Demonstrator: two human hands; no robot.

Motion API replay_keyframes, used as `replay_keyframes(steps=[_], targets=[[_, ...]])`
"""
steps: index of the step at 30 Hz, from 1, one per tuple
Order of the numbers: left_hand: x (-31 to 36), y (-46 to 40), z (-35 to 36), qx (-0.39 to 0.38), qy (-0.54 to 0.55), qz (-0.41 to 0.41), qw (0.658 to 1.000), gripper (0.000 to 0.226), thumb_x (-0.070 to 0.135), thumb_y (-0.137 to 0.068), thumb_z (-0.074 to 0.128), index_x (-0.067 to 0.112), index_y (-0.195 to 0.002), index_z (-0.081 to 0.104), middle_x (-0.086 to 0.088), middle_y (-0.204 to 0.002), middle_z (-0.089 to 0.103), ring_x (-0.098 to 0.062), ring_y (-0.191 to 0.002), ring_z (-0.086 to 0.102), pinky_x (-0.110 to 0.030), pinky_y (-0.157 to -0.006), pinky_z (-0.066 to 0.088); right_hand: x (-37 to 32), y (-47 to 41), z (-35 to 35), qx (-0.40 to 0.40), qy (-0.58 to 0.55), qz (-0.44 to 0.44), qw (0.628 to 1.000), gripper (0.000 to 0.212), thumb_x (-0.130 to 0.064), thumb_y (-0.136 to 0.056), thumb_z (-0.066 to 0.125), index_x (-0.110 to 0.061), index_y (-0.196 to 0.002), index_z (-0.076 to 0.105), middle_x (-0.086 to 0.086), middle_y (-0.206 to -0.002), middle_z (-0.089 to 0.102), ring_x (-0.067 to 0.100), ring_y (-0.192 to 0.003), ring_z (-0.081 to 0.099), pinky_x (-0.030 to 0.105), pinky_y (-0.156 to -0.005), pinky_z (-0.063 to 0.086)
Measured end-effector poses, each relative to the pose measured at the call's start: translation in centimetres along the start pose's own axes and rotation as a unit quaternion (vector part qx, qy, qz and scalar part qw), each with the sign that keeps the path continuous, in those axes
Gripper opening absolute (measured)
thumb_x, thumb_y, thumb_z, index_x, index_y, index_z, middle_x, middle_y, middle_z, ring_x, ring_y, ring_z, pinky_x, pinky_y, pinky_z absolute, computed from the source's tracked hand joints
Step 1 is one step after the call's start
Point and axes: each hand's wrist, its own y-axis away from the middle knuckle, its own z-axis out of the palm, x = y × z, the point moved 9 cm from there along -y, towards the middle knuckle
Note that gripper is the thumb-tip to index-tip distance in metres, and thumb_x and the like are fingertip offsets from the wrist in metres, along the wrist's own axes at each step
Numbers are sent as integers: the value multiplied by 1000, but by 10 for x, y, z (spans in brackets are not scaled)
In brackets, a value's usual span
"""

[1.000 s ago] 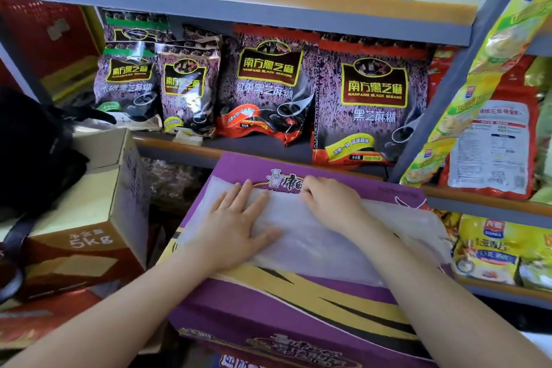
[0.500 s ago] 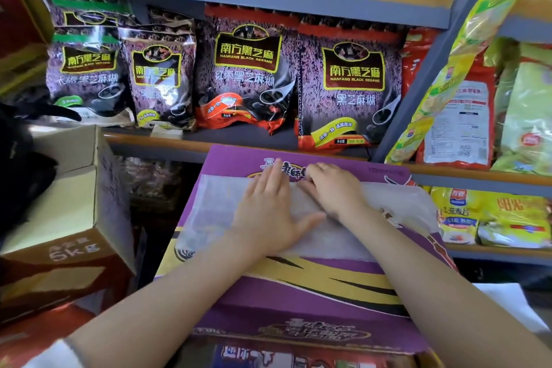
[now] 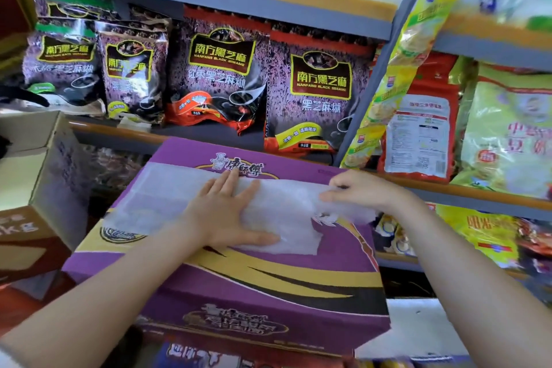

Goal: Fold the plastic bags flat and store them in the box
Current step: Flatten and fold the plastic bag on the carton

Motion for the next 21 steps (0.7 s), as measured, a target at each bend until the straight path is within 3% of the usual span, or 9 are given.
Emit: replay_keyframes(steps=[4,7,8,11,14,16,18,20,21], targets=[[16,-2,-6,74,-18,23,997,138,97,-35,-11,19,-148,2,2,-153,-21,-16,-143,-14,-35,-115,-5,24,9,-9,-26,-89,58,994,39,-30,-89,61,-17,-58,41,-9,-54,29,6,-51,30,17,-43,21],[21,-1,-4,69,-32,52,996,127,95,-40,-17,28,-147,-3,7,-155,-12,-12,-143,-10,-32,-115,-7,32,10,-10,-14,-155,72,985,25,-26,-90,59,-6,-75,60,-2,-71,41,10,-68,39,21,-54,25],[21,0,-2,54,-37,57,996,125,95,-39,-17,32,-147,-3,7,-155,-11,-11,-143,-9,-32,-115,-7,32,10,-11,-9,-171,68,983,25,-23,-90,59,-7,-71,59,0,-72,40,11,-70,38,24,-56,24],[22,2,4,21,-47,65,997,120,97,-36,-14,41,-142,-12,3,-155,-14,-16,-143,-12,-35,-115,-8,37,7,-14,6,-108,62,992,33,-12,-85,62,-13,-57,45,-3,-57,33,6,-49,34,22,-48,22],[24,3,5,7,-55,68,996,113,98,-33,-13,44,-132,-22,1,-155,-18,-19,-143,-14,-38,-115,-8,56,4,-21,37,-6,119,992,21,-9,-80,65,-6,-64,51,-3,-49,40,4,-40,38,22,-45,26],[24,2,5,5,-58,71,996,120,98,-32,-12,40,-136,-22,0,-155,-18,-19,-142,-15,-38,-115,-9,59,12,-27,73,97,177,977,5,-9,-79,60,-4,-79,61,5,-73,58,17,-68,57,27,-58,37],[23,2,6,2,-54,70,996,133,99,-30,-11,30,-144,-16,2,-154,-18,-16,-142,-16,-37,-115,-10,33,22,-33,175,202,172,948,27,-7,-83,51,-9,-110,58,12,-112,58,30,-105,54,36,-80,43],[24,2,5,2,-48,68,997,142,99,-27,-10,22,-146,-13,4,-154,-18,-13,-142,-17,-35,-115,-10,-31,30,-19,264,197,51,943,38,-15,-88,47,-10,-126,49,11,-136,45,30,-127,38,39,-102,33],[24,2,5,5,-49,66,997,145,99,-25,-11,20,-146,-12,4,-154,-18,-12,-141,-17,-35,-115,-11,-62,30,-3,266,174,-8,948,43,-21,-92,43,-10,-133,43,11,-145,36,28,-136,29,38,-111,24]])
